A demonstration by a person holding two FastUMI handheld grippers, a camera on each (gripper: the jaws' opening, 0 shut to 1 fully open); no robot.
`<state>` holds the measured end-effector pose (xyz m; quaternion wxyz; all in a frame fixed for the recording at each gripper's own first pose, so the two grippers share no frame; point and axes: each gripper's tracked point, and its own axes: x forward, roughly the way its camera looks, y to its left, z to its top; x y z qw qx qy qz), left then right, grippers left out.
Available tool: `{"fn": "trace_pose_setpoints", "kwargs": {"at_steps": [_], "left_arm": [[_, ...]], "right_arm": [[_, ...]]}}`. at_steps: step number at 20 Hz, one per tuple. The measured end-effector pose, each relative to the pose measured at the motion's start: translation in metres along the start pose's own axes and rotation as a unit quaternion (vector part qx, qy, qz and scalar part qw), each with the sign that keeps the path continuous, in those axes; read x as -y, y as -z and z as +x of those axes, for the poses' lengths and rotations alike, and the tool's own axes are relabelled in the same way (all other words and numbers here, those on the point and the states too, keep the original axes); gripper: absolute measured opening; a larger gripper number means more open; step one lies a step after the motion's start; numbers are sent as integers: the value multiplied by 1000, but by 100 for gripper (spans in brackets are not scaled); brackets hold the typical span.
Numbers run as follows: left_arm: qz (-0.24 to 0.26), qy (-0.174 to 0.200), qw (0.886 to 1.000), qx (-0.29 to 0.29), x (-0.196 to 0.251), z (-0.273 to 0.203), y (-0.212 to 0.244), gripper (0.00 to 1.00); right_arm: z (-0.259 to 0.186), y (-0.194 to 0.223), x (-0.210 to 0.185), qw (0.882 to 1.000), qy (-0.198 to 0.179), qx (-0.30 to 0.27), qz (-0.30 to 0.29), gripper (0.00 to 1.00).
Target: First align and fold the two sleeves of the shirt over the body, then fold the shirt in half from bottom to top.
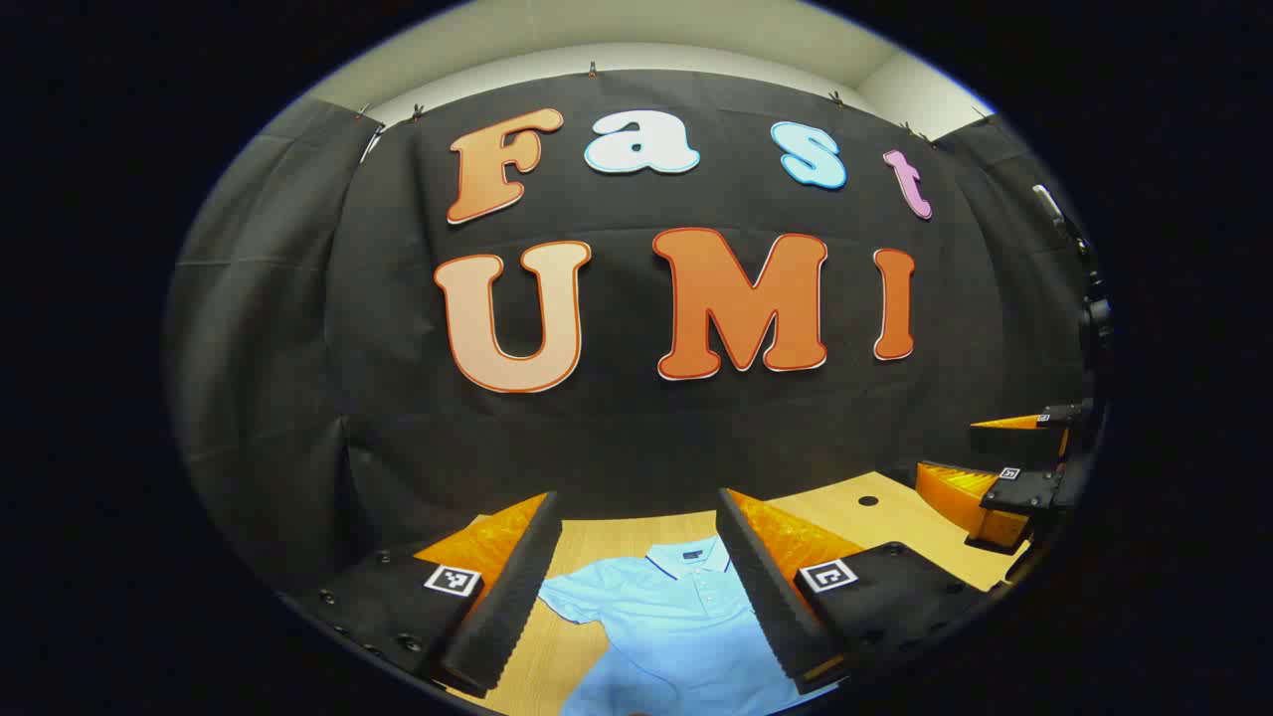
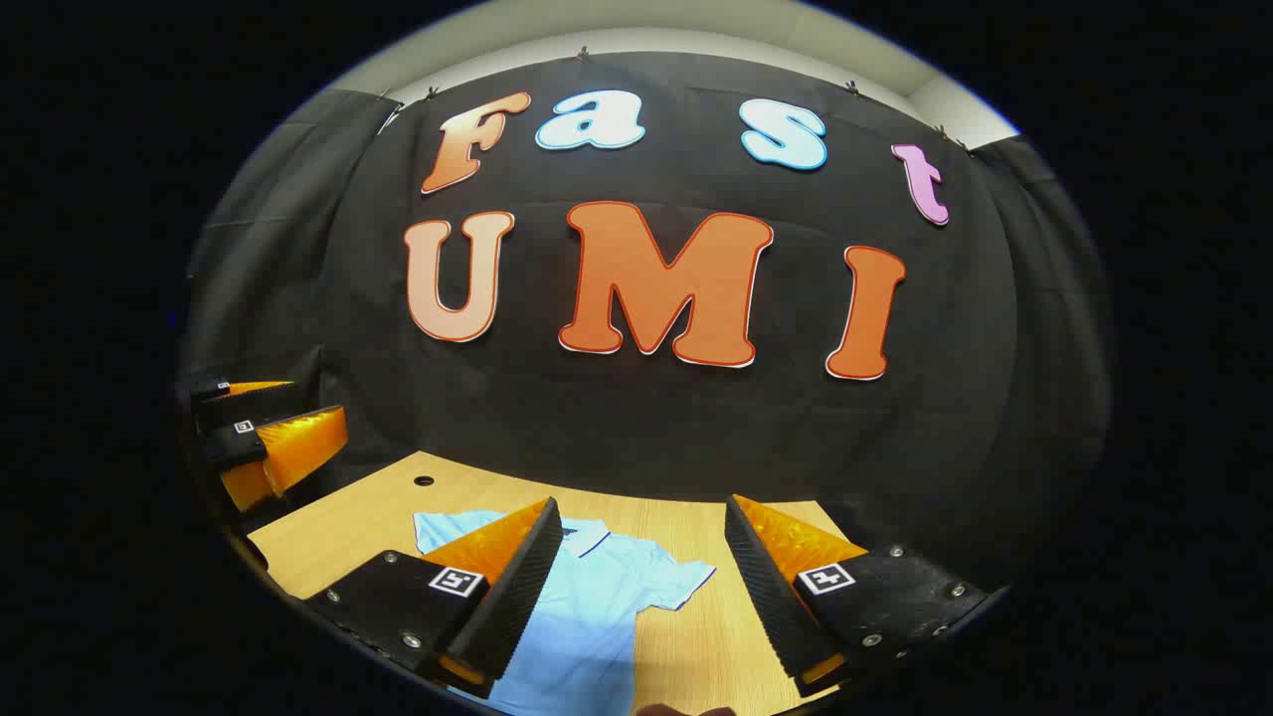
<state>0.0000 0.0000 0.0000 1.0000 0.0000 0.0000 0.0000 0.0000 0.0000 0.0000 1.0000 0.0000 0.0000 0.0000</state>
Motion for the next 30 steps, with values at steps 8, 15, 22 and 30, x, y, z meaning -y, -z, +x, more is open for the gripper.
{"fn": "trace_pose_setpoints", "kwargs": {"at_steps": [8, 15, 22, 30], "left_arm": [[8, 7, 1000, 10, -10, -16, -8, 98], [5, 27, 1000, 14, -24, -24, -5, 100], [16, 10, 999, 35, -31, -23, -18, 100], [31, -50, 998, 14, -37, -8, -12, 100]], "right_arm": [[-6, 6, -6, 1000, 20, -20, 0, 99], [-1, 17, 2, 996, 59, -60, 3, 99], [44, 36, 21, 992, 58, -110, 10, 98], [119, 106, 45, 971, 46, -232, 34, 98]]}}
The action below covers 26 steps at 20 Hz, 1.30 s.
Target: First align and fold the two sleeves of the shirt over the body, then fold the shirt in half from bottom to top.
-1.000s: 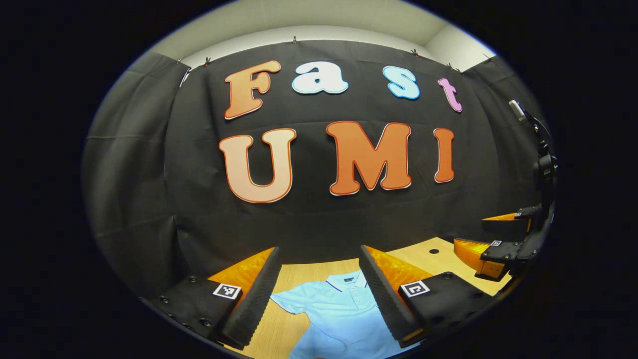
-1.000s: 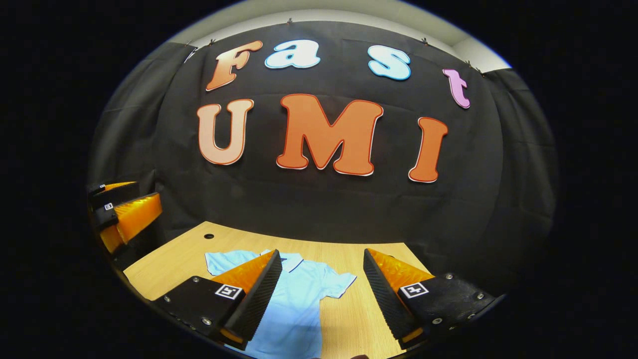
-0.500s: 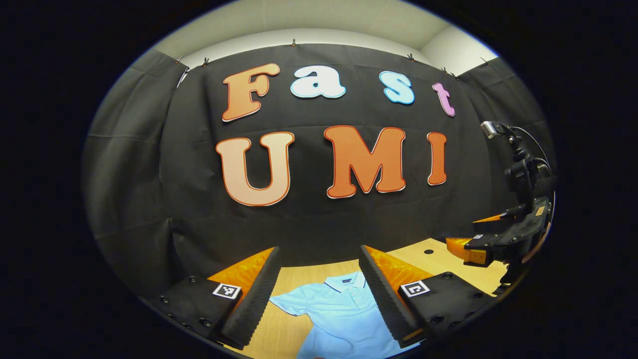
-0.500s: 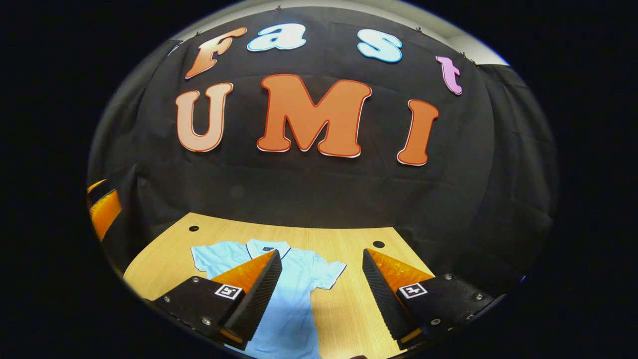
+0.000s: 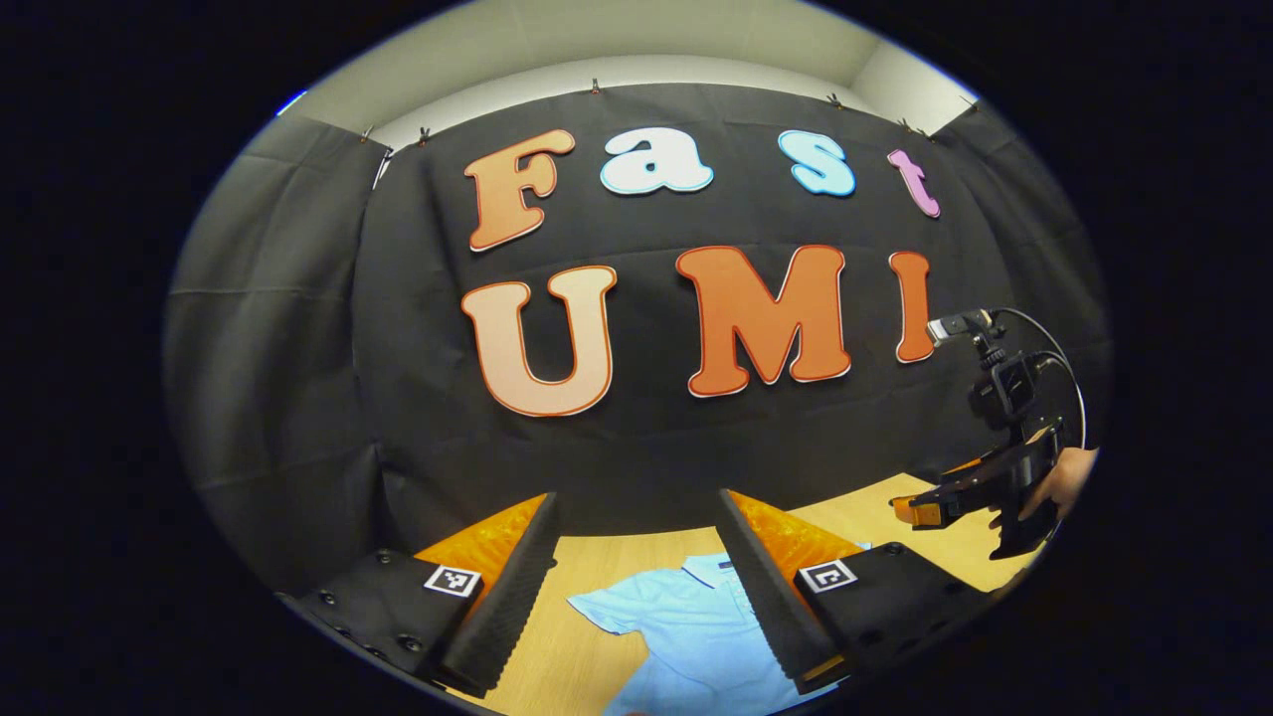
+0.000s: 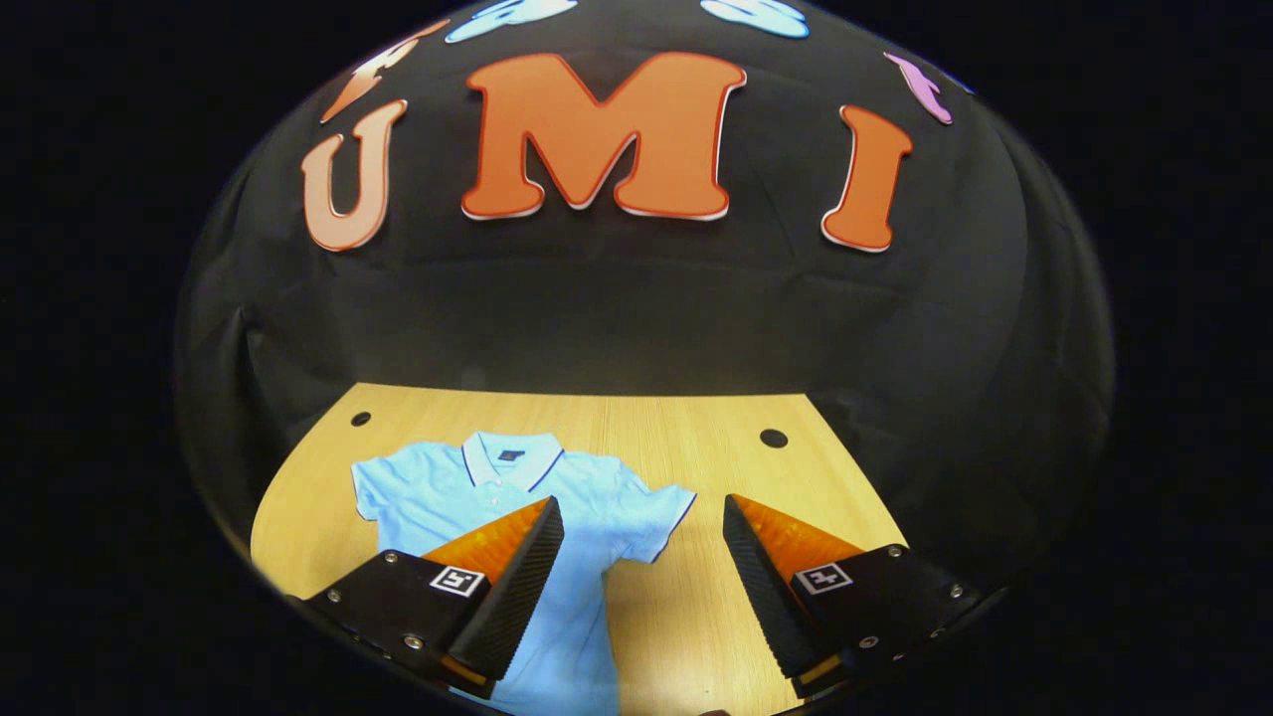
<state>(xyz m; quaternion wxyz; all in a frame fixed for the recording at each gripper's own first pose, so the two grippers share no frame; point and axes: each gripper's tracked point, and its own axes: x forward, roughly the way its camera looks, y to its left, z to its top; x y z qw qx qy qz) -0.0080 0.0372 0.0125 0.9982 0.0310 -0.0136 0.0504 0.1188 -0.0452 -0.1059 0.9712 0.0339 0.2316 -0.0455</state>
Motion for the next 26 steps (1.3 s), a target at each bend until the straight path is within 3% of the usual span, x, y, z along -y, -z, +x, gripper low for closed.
{"fn": "trace_pose_setpoints", "kwargs": {"at_steps": [12, 21, 26], "left_arm": [[34, -56, 996, -60, 16, 17, 24, 100], [30, -70, 994, -82, 31, 19, 35, 100], [34, -72, 993, -84, 39, 23, 32, 100]], "right_arm": [[124, 74, 19, 982, -14, -186, -7, 94], [183, 113, 20, 968, -10, -252, -6, 83], [203, 126, 13, 961, -8, -275, 4, 71]]}}
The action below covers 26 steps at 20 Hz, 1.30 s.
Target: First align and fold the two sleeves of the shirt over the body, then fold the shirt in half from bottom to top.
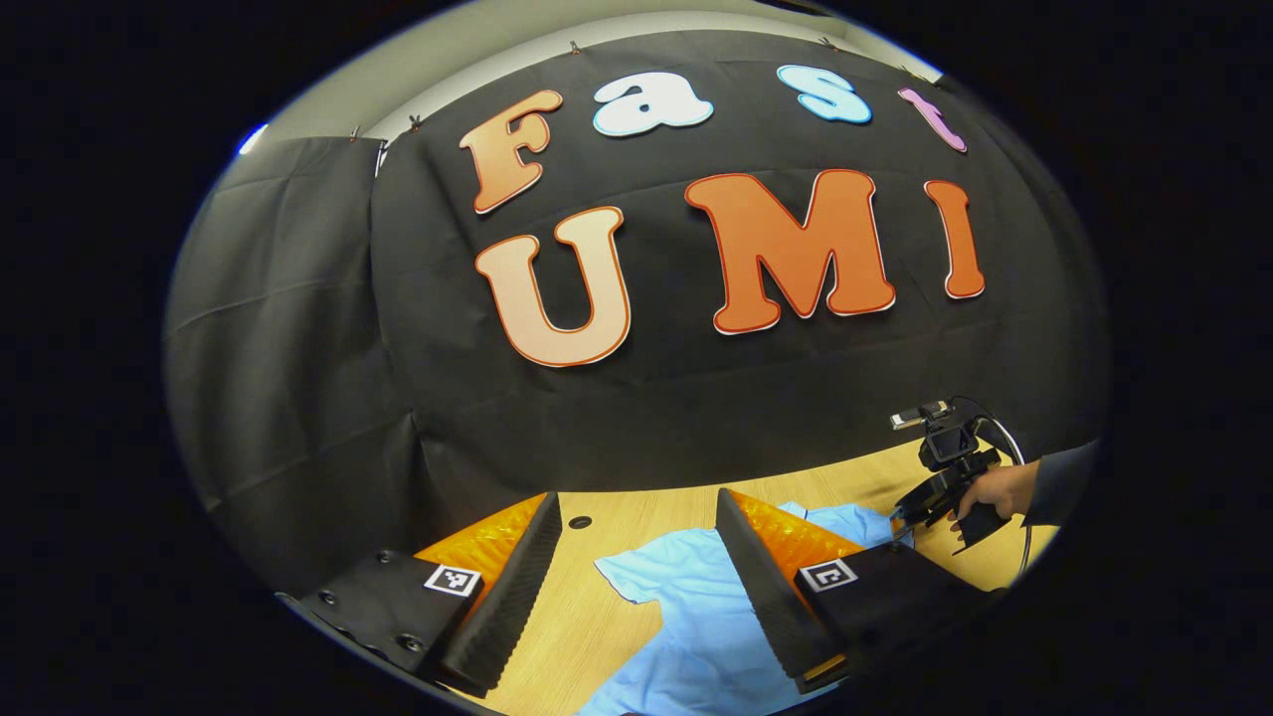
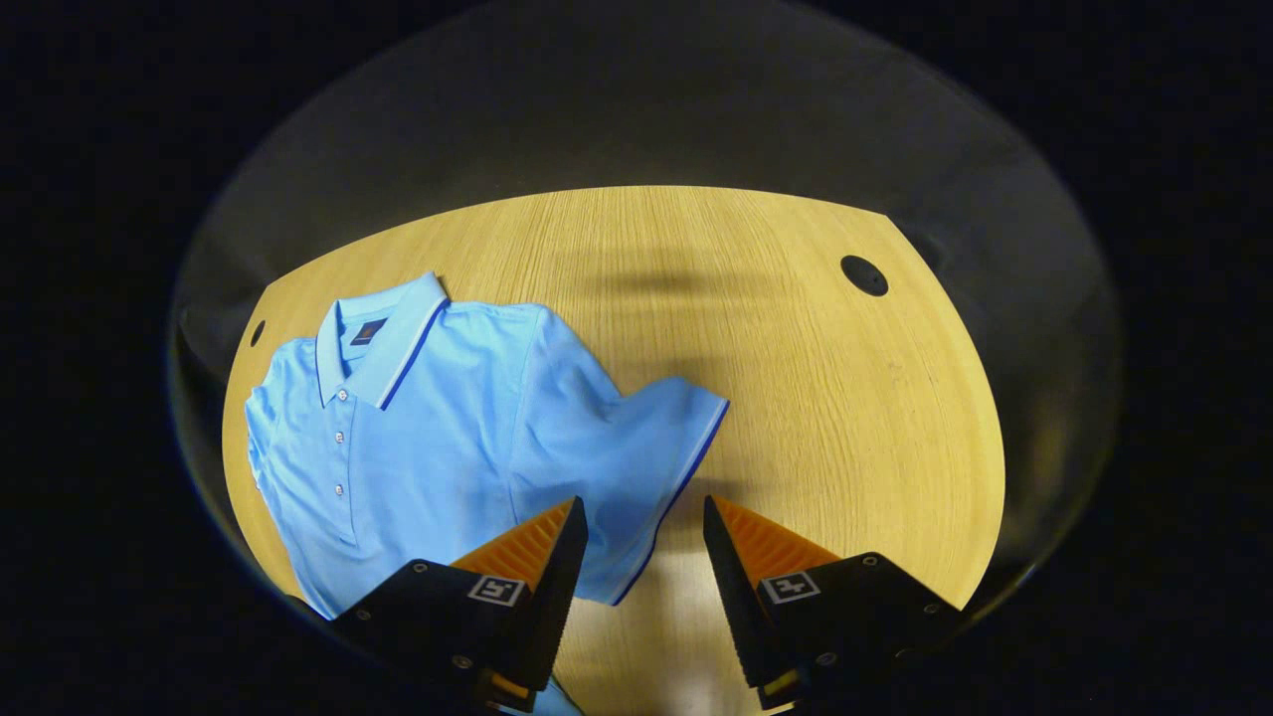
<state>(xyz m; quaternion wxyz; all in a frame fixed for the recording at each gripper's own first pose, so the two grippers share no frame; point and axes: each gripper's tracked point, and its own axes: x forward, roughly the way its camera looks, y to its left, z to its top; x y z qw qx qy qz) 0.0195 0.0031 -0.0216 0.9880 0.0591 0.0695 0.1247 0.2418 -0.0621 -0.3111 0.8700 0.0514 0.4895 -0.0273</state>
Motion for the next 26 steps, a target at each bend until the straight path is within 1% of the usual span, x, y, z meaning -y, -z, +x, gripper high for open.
{"fn": "trace_pose_setpoints", "kwargs": {"at_steps": [3, 4, 5, 6, 7, 8, 9, 10, 11, 12, 14, 15, 17, 18, 19, 22, 24, 25, 26], "left_arm": [[1, -4, 1000, -5, 2, 2, 2, 100], [3, -4, 1000, -8, 3, 3, 2, 100], [4, -5, 1000, -10, 3, 3, 4, 100], [4, -5, 1000, -9, 4, 4, 2, 100], [5, -6, 1000, -9, 5, 4, 1, 100], [5, -7, 1000, -9, 6, 5, 1, 100], [4, -7, 1000, -11, 7, 6, 3, 100], [2, -8, 1000, -12, 7, 6, 3, 100], [0, -7, 1000, -14, 7, 5, 3, 100], [0, -7, 1000, -15, 8, 5, 4, 100], [3, -11, 1000, -17, 6, 5, 5, 100], [2, -15, 1000, -17, 2, 4, 6, 100], [-1, -20, 1000, -18, -2, 3, 7, 100], [-3, -23, 1000, -19, -5, 4, 8, 98], [-6, -25, 999, -20, -7, 3, 10, 100], [-12, -27, 999, -25, -13, 4, 17, 100], [-16, -29, 999, -30, -21, 5, 23, 100], [-19, -30, 999, -31, -25, 5, 25, 98], [-21, -31, 999, -31, -30, 7, 28, 100]], "right_arm": [[10, 1, -2, 1000, 1, -10, 6, 64], [14, 5, -2, 1000, 4, -16, 7, 59], [10, 2, -3, 1000, -2, -18, 16, 61], [14, 3, -5, 1000, 0, -18, 23, 49], [15, 0, -5, 1000, -1, -13, 27, 48], [16, -1, -4, 999, -4, -13, 33, 31], [16, -3, -4, 999, -11, -13, 45, 22], [14, -5, -11, 997, -34, -18, 63, 11], [10, -6, -18, 995, -57, -22, 84, 9], [8, -11, -20, 993, -69, -15, 97, 6], [0, -27, -22, 992, -82, 21, 98, 6], [-6, -34, -28, 990, -96, 35, 98, 6], [-20, -40, -44, 986, -124, 43, 101, 6], [-24, -41, -52, 985, -136, 46, 99, 6], [-27, -42, -59, 984, -143, 48, 94, 6], [-36, -43, -87, 981, -170, 56, 76, 6], [-38, -43, -105, 980, -179, 57, 73, 6], [-37, -45, -113, 979, -181, 57, 74, 6], [-39, -45, -123, 978, -187, 54, 79, 6]]}}
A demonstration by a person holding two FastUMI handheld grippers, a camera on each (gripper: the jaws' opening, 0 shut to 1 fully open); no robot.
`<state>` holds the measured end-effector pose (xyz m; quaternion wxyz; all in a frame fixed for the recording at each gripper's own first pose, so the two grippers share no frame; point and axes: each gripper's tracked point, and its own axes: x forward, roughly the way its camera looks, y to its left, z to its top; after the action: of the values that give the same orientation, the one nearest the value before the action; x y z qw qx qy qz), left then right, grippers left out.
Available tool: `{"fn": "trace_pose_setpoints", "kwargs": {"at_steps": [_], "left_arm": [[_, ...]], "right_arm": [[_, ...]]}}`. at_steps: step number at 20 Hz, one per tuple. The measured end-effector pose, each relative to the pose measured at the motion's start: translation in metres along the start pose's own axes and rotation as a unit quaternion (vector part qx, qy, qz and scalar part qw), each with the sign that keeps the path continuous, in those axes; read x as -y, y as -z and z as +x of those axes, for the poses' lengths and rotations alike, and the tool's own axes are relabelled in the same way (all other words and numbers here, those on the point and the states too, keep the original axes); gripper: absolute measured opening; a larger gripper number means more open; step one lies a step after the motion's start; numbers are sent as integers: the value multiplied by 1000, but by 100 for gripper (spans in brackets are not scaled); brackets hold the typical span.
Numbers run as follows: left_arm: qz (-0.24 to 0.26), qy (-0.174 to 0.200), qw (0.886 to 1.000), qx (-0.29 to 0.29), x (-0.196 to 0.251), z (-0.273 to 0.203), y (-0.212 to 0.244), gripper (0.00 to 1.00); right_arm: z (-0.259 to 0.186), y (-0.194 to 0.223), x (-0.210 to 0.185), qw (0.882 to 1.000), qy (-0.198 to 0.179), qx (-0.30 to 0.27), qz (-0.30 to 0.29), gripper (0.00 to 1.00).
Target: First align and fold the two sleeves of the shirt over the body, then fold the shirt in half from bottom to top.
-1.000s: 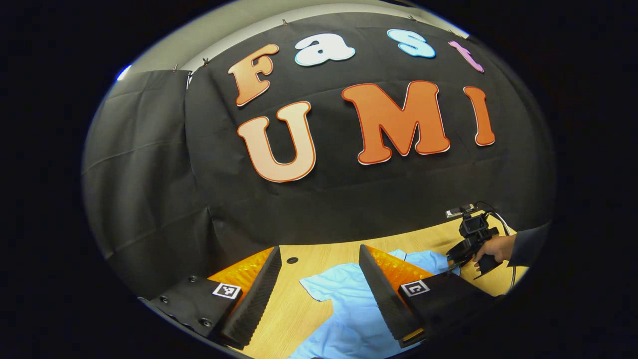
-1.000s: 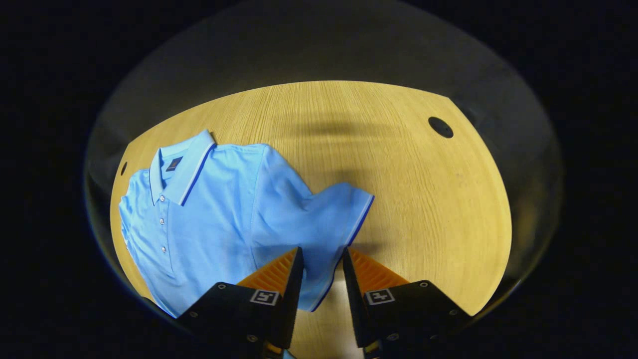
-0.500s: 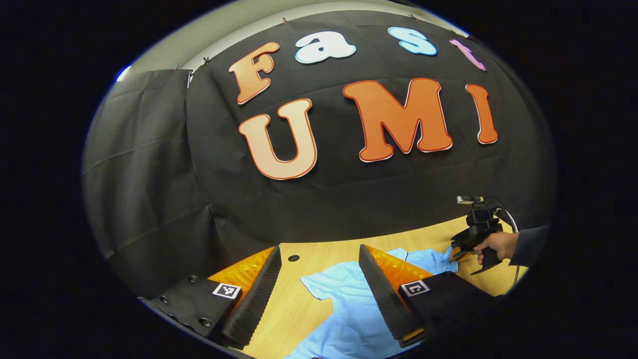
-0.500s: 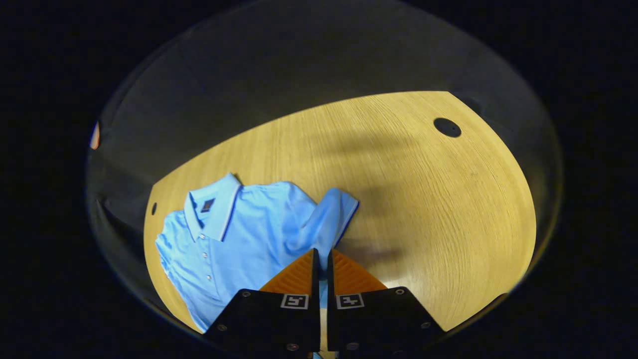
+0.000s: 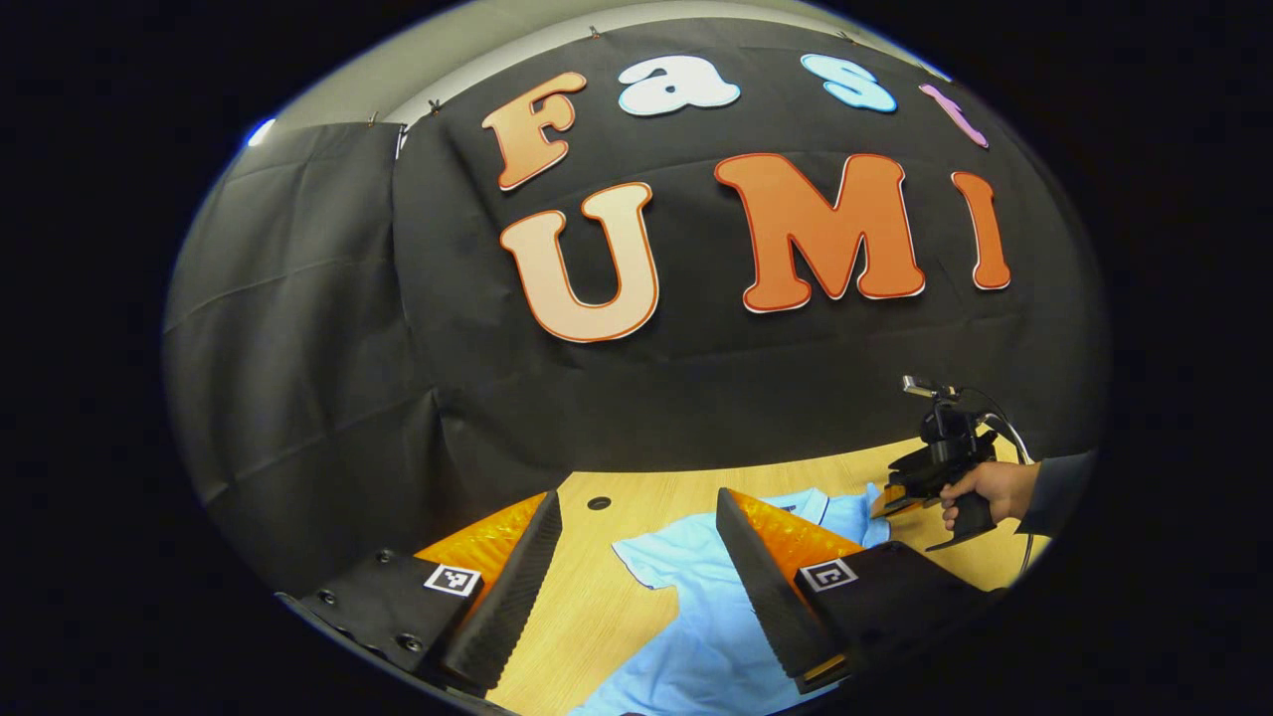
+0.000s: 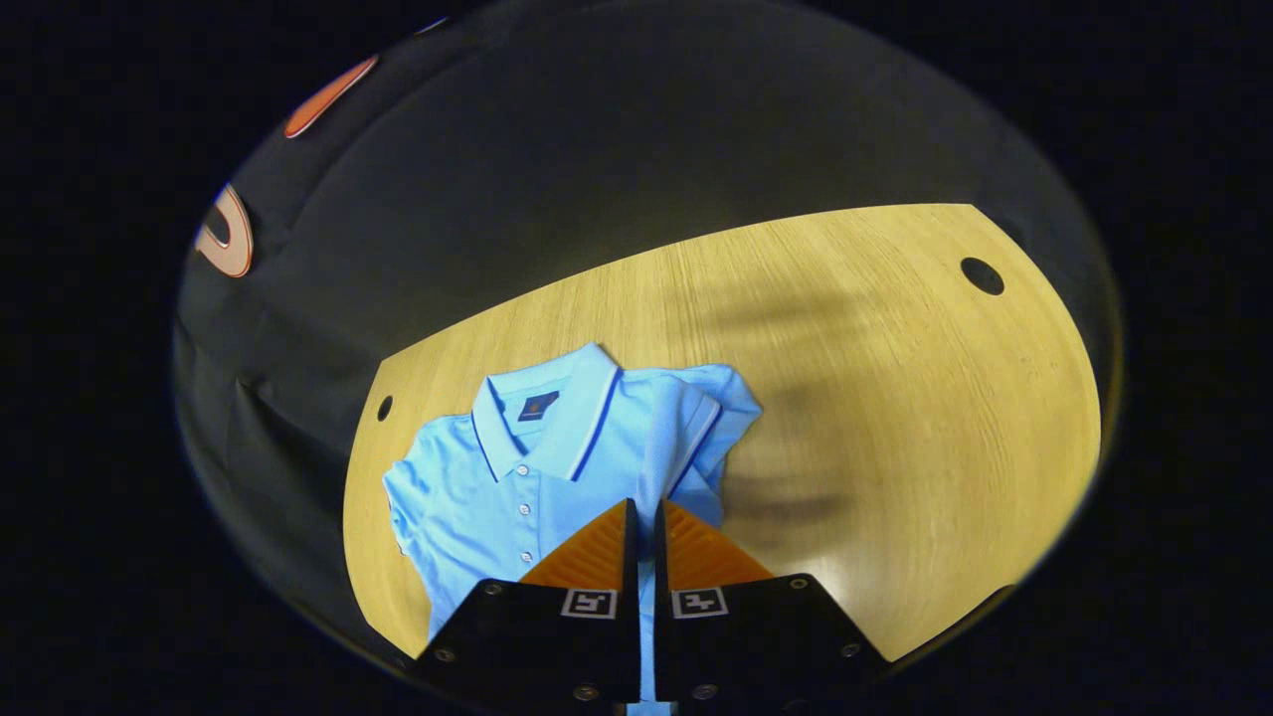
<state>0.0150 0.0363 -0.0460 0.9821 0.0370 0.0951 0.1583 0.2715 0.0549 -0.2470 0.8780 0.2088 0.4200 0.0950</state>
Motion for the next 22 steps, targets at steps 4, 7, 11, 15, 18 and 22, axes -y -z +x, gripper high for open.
{"fn": "trace_pose_setpoints", "kwargs": {"at_steps": [4, 7, 11, 15, 18, 22], "left_arm": [[-14, 26, 999, -20, -11, 30, 21, 100], [-26, 68, 997, -40, -9, 67, 41, 100], [-54, 147, 984, -83, 0, 120, 71, 100], [-40, 170, 969, -177, -2, 170, 120, 100], [-43, 169, 946, -272, -11, 195, 172, 100], [-45, 174, 929, -323, -12, 230, 204, 98]], "right_arm": [[4, 5, -40, 999, -49, -7, 21, 24], [-4, 5, -35, 1000, -19, 9, -5, 49], [-31, -2, -23, 998, 20, 41, -30, 76], [-63, -3, -14, 995, 56, 81, -36, 92], [-87, -2, -3, 988, 91, 114, -47, 99], [-123, 6, 9, 980, 126, 149, -48, 99]]}}
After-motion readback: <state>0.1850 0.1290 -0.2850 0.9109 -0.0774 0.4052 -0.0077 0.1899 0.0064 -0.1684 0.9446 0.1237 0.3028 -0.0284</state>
